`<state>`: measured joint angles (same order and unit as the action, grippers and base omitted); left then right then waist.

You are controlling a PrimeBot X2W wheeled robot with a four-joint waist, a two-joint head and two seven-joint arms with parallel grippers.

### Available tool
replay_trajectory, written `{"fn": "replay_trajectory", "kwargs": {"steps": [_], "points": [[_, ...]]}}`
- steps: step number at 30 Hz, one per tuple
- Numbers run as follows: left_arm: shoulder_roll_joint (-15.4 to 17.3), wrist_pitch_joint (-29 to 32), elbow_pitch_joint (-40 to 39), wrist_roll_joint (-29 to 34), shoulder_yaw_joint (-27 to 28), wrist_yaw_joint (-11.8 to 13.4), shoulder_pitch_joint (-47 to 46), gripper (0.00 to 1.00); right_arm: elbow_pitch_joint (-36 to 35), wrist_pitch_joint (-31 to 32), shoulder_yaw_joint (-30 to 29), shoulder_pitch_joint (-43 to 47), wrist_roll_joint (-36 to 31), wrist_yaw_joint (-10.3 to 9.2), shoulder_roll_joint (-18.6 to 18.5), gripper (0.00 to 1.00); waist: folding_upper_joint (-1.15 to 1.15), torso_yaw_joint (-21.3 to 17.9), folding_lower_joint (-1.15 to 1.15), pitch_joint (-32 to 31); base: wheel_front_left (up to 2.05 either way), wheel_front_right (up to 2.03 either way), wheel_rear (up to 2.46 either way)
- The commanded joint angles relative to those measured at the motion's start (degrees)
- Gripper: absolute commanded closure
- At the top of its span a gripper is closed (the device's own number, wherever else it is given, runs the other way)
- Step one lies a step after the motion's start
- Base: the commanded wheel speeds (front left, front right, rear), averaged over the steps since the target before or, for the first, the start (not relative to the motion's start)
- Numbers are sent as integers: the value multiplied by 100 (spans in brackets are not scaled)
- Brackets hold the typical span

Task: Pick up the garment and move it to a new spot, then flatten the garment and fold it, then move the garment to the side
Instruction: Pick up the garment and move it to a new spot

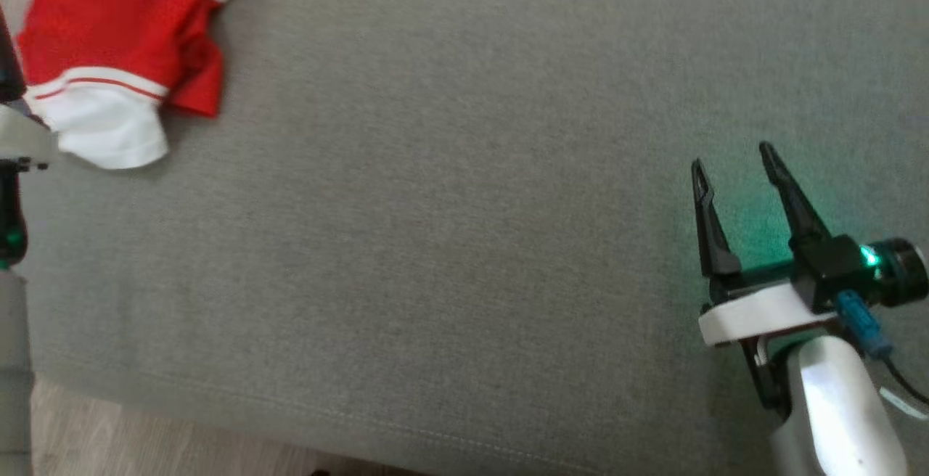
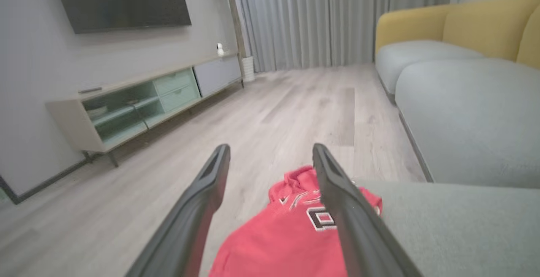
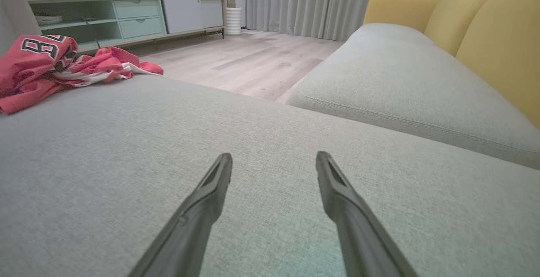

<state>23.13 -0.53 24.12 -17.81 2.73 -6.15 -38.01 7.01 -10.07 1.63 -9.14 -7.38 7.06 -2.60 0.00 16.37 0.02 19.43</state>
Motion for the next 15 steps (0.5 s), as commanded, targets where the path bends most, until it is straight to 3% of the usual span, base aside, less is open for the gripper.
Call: {"fn": "replay_trajectory", "kwargs": {"steps": [1, 9, 15], "points": [[282, 36, 117, -34, 98, -45, -238, 0, -234, 39, 173, -130, -56, 43, -28, 0, 0, -230, -2, 327, 0, 0, 0], [11, -61, 1530, -199, -502, -119, -534, 0, -472, 177, 213, -184, -207, 43, -28, 0, 0, -346, -2, 743, 0, 0, 0], [-5, -177, 2365, -220, -778, -129, -711, 0, -594, 222, 237, -202, -231, 43, -28, 0, 0, -436, -2, 982, 0, 0, 0]]}}
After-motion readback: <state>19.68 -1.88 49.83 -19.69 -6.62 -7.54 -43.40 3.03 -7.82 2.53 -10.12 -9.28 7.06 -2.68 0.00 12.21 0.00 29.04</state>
